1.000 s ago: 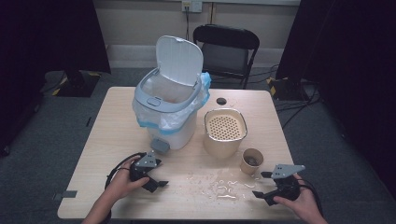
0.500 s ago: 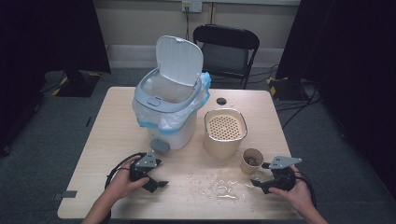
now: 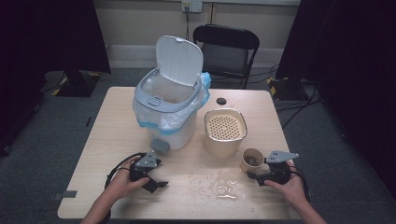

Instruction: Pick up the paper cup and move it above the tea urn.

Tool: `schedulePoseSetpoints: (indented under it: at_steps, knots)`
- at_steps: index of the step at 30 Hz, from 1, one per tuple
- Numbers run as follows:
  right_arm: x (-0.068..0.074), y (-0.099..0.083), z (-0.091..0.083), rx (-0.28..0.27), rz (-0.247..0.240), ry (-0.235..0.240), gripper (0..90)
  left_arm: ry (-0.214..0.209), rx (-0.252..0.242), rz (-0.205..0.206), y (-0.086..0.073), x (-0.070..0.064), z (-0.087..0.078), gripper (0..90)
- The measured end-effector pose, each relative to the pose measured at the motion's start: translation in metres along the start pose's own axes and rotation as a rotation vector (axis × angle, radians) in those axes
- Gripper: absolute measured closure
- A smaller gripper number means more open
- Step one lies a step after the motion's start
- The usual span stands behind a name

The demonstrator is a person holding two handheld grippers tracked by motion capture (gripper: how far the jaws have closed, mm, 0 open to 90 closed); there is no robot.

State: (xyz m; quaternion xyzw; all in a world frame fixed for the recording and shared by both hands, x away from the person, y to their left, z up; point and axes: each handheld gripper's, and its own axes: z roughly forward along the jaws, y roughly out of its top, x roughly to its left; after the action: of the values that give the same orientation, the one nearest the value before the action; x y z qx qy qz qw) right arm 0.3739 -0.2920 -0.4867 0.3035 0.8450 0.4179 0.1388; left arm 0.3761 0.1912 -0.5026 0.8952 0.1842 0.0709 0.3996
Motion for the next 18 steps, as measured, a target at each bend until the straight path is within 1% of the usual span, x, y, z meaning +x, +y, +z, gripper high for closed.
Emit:
schedulePoseSetpoints:
  at_steps: [7, 8, 11, 15, 18]
  knots:
    - [-0.002, 0.004, 0.006, -0.042, 0.016, 0.02, 22.7, 0.0, 0.001, 0.0, 0.0, 0.0, 0.0, 8.7]
    - [-0.002, 0.004, 0.007, -0.048, 0.015, 0.017, 22.7, 0.0, 0.0, 0.0, 0.0, 0.0, 0.0, 8.7]
    - [-0.002, 0.005, 0.009, -0.055, 0.014, 0.027, 22.8, 0.0, 0.001, 0.001, 0.0, 0.0, 0.0, 8.6]
    - [-0.003, 0.006, 0.01, -0.071, 0.015, 0.026, 23.4, -0.001, 0.003, 0.001, 0.0, 0.0, 0.0, 8.2]
    - [-0.004, 0.005, 0.011, -0.097, 0.026, 0.036, 24.4, -0.001, 0.005, 0.001, 0.0, 0.0, 0.0, 8.2]
